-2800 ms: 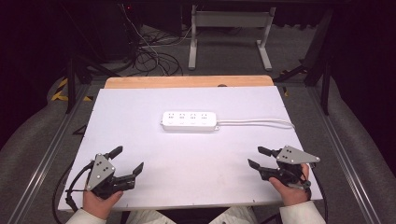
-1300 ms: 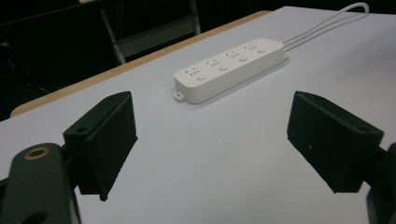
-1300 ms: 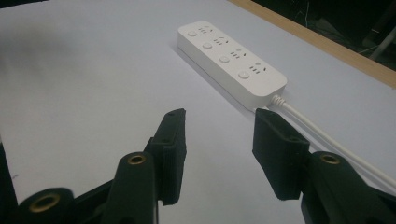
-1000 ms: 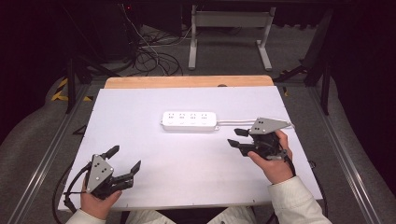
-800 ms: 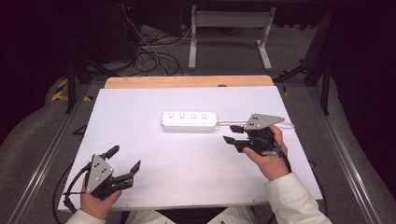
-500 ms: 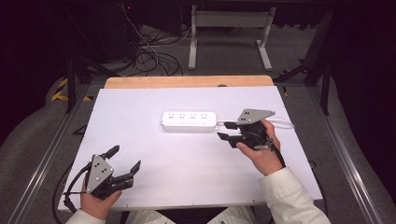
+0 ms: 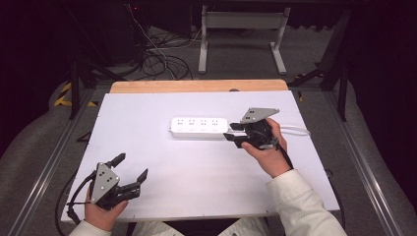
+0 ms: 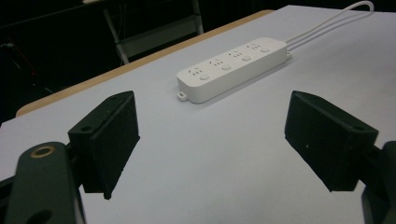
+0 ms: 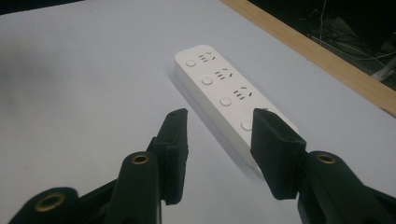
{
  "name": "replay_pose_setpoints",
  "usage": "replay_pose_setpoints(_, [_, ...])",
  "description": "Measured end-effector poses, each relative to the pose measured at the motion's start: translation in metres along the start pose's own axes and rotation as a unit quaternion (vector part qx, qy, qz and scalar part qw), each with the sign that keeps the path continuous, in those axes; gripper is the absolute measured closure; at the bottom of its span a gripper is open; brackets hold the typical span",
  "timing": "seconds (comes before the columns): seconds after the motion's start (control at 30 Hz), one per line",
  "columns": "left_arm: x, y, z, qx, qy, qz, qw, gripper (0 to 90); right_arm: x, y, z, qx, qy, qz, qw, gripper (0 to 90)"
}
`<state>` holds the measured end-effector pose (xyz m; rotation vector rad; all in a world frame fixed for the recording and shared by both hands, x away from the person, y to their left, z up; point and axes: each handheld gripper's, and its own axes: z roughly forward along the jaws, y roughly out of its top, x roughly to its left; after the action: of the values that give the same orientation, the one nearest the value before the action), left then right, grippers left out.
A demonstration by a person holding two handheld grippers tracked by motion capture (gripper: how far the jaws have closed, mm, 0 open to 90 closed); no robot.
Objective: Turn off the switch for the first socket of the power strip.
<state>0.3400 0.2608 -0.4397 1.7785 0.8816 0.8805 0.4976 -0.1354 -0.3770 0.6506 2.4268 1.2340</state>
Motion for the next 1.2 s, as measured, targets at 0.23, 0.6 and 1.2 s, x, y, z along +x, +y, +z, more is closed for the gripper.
replay_pose_setpoints(0.23, [0.0, 0.0, 0.0, 0.0, 0.0, 0.0, 1.0, 18.0, -0.005, 0.0, 0.007, 0.003, -0.013, -0.009, 0.9999, 76.1])
replay_pose_setpoints(0.6, [0.0, 0.0, 0.0, 0.001, 0.001, 0.001, 1.0, 18.0, -0.019, 0.002, 0.026, 0.015, -0.01, 0.023, 0.9996, 90.0])
replay_pose_setpoints(1.2, [0.002, -0.001, 0.001, 0.001, -0.002, -0.004, 1.0, 18.0, -0.035, -0.008, 0.074, 0.02, -0.027, 0.053, 0.998, 90.0])
